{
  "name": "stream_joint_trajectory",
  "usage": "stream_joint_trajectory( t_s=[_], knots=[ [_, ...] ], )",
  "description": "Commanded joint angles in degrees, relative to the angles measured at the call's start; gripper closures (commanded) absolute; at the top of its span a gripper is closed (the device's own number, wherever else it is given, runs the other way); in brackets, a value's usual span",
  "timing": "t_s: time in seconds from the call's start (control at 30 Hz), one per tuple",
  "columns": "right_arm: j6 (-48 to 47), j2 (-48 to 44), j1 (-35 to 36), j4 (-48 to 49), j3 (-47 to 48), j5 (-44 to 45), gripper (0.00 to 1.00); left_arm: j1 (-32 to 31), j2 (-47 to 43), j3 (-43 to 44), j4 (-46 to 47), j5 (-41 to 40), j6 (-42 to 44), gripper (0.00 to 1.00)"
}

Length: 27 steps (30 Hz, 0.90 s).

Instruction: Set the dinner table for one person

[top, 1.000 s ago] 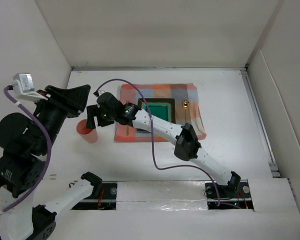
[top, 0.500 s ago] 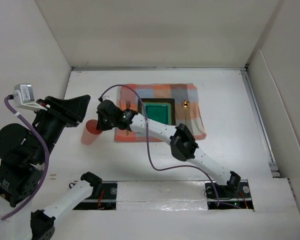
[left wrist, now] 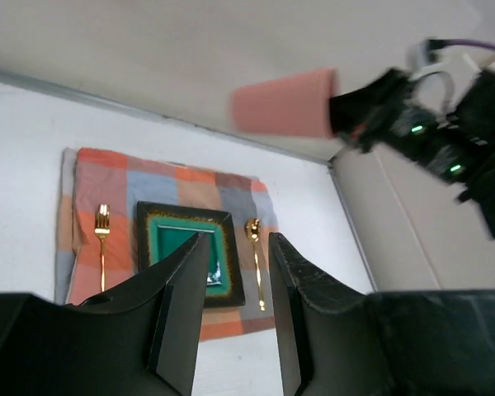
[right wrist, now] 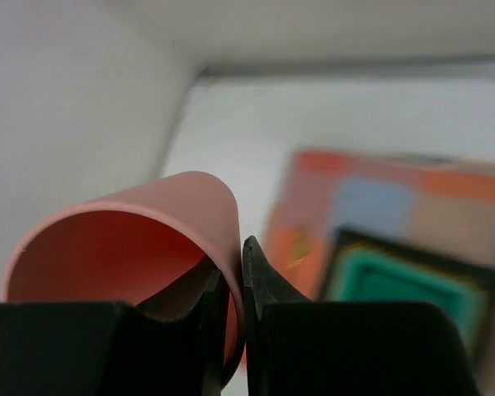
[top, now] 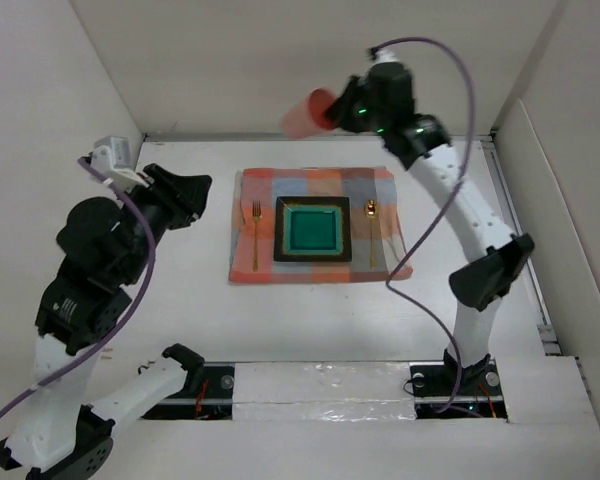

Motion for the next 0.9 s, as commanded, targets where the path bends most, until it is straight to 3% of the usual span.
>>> stream_joint_trajectory(
  t_s=[0.0,0.1,0.37,0.87],
  knots=[
    [-8.03,-1.51,-11.05,-9.99,-5.25,4.41,1.00,0.14,3.98,-2.48,6.00,1.97,1.30,0.69],
    [-10.68,1.02,-17.57,-16.84,-3.32,6.87,1.00,0.14,6.35,-4.85,9.07,3.46,1.04,0.69],
    [-12.88,6.30,-26.38,-18.26,-2.71,4.34,1.00,0.14,12.42,-5.29,10.84,4.96,2.27,0.71],
    [-13.50,18.61,-26.91,-19.41,5.82,8.02,1.00,0.14,17.00,-8.81,15.94,4.88,4.11,0.71]
  ],
)
